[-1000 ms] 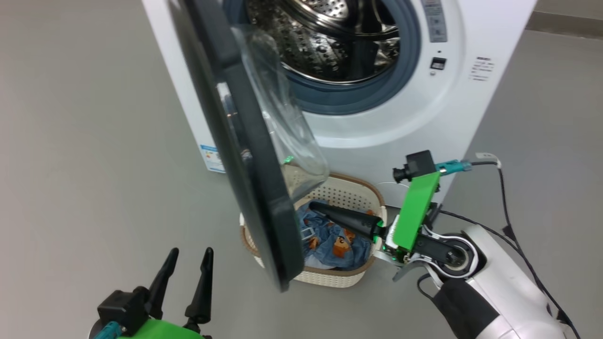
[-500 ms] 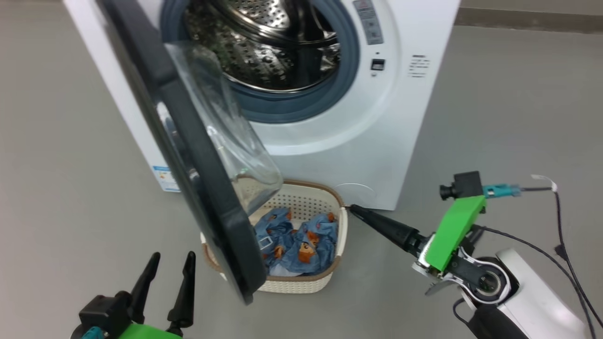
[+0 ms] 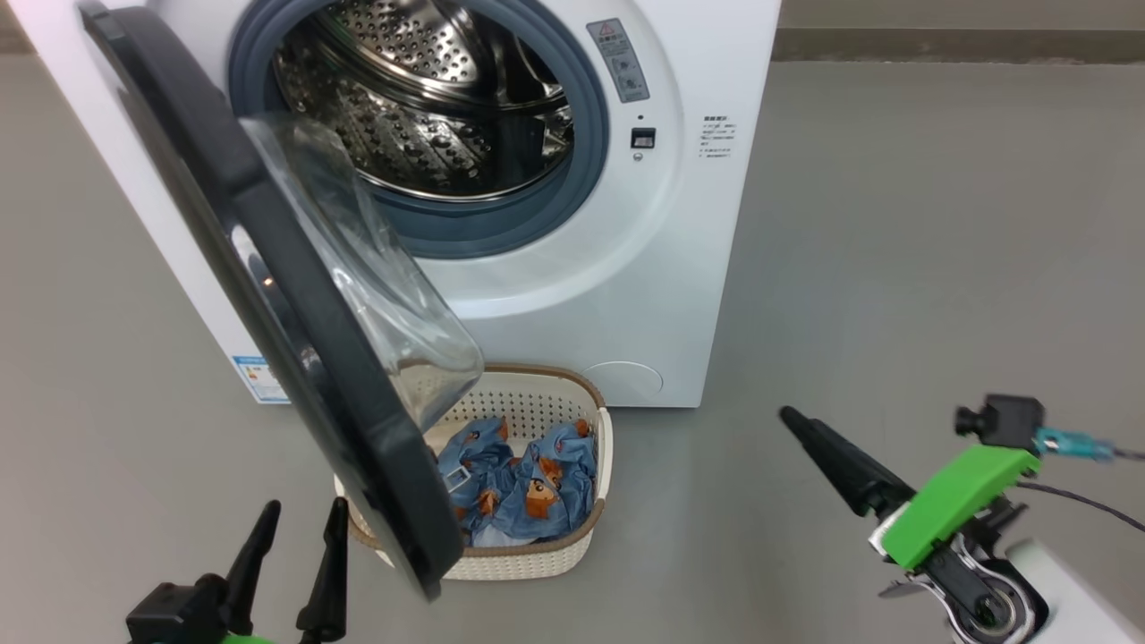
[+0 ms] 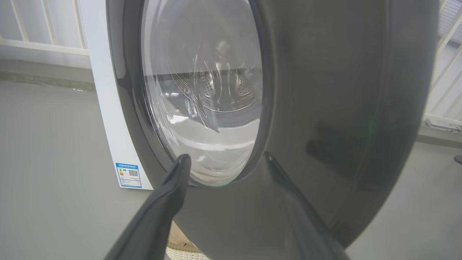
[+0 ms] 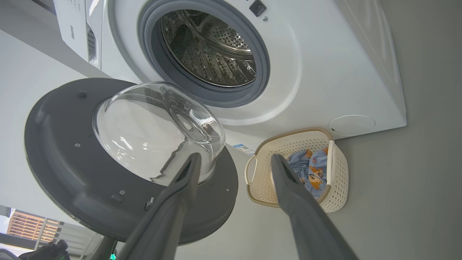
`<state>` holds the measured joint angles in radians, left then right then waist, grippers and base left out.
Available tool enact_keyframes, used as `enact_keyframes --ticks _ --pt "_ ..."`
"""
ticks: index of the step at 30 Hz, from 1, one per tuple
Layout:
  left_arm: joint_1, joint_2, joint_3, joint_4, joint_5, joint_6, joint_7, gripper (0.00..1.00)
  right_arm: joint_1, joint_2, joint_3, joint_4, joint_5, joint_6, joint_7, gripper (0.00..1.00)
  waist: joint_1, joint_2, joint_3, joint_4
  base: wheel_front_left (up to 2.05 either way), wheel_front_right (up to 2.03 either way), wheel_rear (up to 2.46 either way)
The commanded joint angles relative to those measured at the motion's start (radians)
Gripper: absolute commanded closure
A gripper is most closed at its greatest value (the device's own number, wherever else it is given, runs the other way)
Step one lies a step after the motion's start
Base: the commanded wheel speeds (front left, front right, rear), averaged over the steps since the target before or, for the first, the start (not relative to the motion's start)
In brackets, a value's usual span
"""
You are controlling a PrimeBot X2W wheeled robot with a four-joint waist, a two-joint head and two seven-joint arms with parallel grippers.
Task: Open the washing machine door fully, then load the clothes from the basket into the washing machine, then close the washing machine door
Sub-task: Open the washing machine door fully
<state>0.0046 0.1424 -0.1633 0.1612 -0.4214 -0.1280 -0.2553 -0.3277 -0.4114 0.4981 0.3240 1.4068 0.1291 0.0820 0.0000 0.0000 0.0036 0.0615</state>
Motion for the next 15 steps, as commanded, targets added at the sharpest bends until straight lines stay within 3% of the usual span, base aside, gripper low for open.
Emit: enact_keyframes --ticks 1,11,15 --pt "-0.016 0.020 0.039 -0.029 0.009 -0.003 -0.006 0.00 0.011 -0.017 0.014 -0.019 -0.018 0.002 -0.030 0.00 0.0000 0.0000 -0.004 -0.005 0.00 0.00 0.00" --pt "-0.001 0.016 0.052 -0.034 0.015 -0.003 -0.006 0.00 0.046 -0.130 0.172 0.109 -0.182 0.002 -0.317 0.00 0.0000 0.0000 -0.009 -0.013 0.00 0.00 0.00" --pt "0.007 0.016 0.058 -0.035 0.015 -0.003 -0.006 0.00 0.043 -0.126 0.131 0.173 -0.218 0.002 -0.342 0.00 0.0000 0.0000 -0.010 -0.018 0.00 0.00 0.00"
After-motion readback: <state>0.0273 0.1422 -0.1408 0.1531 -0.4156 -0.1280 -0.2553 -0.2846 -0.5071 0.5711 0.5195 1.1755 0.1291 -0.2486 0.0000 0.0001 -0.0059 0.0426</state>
